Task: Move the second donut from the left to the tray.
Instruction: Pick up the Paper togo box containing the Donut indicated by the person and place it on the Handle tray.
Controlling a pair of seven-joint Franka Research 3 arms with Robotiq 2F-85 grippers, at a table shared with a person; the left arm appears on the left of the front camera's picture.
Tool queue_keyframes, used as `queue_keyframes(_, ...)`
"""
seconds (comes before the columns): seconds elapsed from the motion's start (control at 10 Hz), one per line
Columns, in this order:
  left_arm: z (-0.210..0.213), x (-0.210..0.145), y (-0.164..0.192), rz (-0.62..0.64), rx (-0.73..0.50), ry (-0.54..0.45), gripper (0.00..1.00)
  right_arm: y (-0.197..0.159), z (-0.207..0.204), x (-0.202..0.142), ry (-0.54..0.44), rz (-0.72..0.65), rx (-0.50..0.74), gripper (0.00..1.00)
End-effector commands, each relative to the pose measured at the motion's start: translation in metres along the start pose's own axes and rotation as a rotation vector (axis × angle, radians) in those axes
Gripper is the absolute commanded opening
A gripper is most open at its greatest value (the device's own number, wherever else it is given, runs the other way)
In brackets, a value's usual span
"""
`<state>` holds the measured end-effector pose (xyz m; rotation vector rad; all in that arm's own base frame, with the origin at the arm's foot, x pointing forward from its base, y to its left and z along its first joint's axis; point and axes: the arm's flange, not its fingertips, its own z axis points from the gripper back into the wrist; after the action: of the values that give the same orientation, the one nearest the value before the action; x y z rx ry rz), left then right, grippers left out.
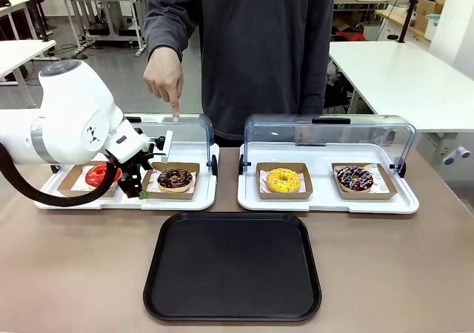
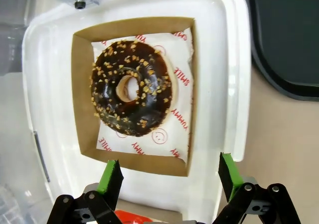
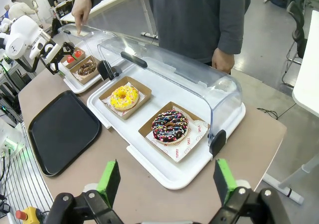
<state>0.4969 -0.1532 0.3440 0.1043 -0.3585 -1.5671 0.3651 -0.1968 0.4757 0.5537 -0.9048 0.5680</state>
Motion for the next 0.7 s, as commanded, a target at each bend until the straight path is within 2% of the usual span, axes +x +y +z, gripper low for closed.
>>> queue_keyframes(0.0,-0.009,0.005,0.003,0.011,0.055,0.052,1.00,-0.003,-0.002,0.001,-0.036,0.022,0.002,1.00)
queue_keyframes(0.2,-0.018,0.003,0.002,0.034,0.098,0.074,1.00,-0.003,-0.002,0.001,-0.036,0.022,0.002,1.00)
queue_keyframes(0.6,-0.028,0.003,0.002,0.024,0.058,0.066,1.00,-0.003,-0.002,0.001,-0.036,0.022,0.002,1.00)
